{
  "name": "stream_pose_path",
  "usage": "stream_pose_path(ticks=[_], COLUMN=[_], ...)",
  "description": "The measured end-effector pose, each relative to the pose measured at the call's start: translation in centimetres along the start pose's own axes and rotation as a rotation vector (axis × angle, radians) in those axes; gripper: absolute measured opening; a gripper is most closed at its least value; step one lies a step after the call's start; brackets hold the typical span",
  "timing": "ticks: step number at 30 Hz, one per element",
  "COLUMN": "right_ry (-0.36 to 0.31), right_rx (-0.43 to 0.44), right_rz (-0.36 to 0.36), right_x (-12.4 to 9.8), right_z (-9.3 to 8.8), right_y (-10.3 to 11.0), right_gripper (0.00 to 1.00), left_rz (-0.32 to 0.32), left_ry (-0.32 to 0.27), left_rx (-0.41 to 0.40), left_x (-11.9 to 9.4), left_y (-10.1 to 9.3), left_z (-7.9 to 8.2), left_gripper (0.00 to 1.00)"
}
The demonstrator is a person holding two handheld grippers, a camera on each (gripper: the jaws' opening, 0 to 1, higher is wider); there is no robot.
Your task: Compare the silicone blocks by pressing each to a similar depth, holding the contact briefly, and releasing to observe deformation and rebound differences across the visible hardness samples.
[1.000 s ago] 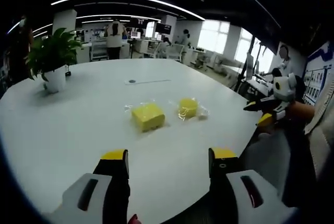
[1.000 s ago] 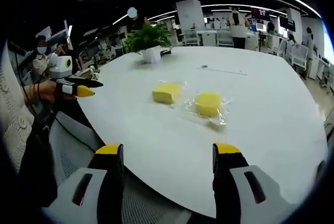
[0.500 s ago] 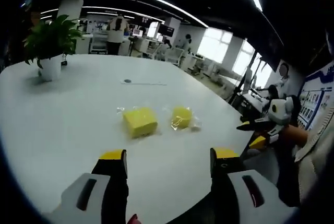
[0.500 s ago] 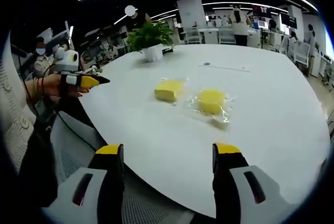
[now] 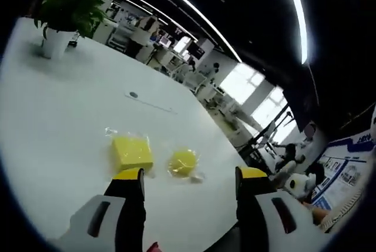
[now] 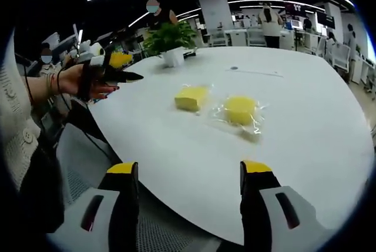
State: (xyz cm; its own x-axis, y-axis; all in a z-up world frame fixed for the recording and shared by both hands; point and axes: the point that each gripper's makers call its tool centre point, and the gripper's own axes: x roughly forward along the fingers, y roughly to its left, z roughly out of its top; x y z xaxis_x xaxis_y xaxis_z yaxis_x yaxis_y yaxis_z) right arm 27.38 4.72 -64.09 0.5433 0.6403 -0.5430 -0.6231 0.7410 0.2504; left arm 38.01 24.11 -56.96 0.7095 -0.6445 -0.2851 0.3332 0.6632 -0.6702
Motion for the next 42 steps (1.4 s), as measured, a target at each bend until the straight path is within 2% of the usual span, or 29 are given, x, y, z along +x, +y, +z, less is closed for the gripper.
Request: stream_pose_path(ticks=[4,8,11,15,20,29,35,37,42], right_ry=[0.001,0.011,0.018,0.024,0.033,0.036,0.040,0.041,0.043], right_rx=[0.005,0.017,0.027,0.039,0.050,0.091,0.117,0.126,0.147], right_rz=[-0.002,-0.004,-0.005,-0.008,-0.014,-0.028,-0.035,-0.038,-0.047], right_x=[0.1,0.4,0.5,0.6,0.7,0.7,0.6,0.6,0.4], right_z=[0.1,-0.1,-0.2,-0.2,-0.3,-0.5,-1.2,-1.4,-1.8], right_y=[-0.3,-0.9,-1.2,-1.5,-2.2,-3.2,-3.4,-3.5,-4.1], right_gripper=[0.65,0.65,0.65,0.65,0.64,0.64,0.63,0.63,0.63], left_rz=[-0.056,-0.057,-0.072,-0.066,-0.074,-0.071,-0.027,0.011,0.044], left_ry=[-0.049,-0.041,-0.038,0.002,0.030,0.091,0.113,0.119,0.095], left_rx=[-0.132,-0.140,-0.196,-0.171,-0.210,-0.303,-0.454,-0.534,-0.697], left_x=[2.0,4.2,5.8,7.8,10.8,15.1,17.8,18.9,20.8], left_y=[-1.2,-1.2,-1.2,-0.9,-0.5,-0.2,0.8,1.6,2.6], left_z=[1.4,1.9,2.2,2.2,2.5,2.1,1.2,0.5,-0.1], left_gripper=[0.60,0.61,0.61,0.61,0.61,0.62,0.66,0.67,0.68])
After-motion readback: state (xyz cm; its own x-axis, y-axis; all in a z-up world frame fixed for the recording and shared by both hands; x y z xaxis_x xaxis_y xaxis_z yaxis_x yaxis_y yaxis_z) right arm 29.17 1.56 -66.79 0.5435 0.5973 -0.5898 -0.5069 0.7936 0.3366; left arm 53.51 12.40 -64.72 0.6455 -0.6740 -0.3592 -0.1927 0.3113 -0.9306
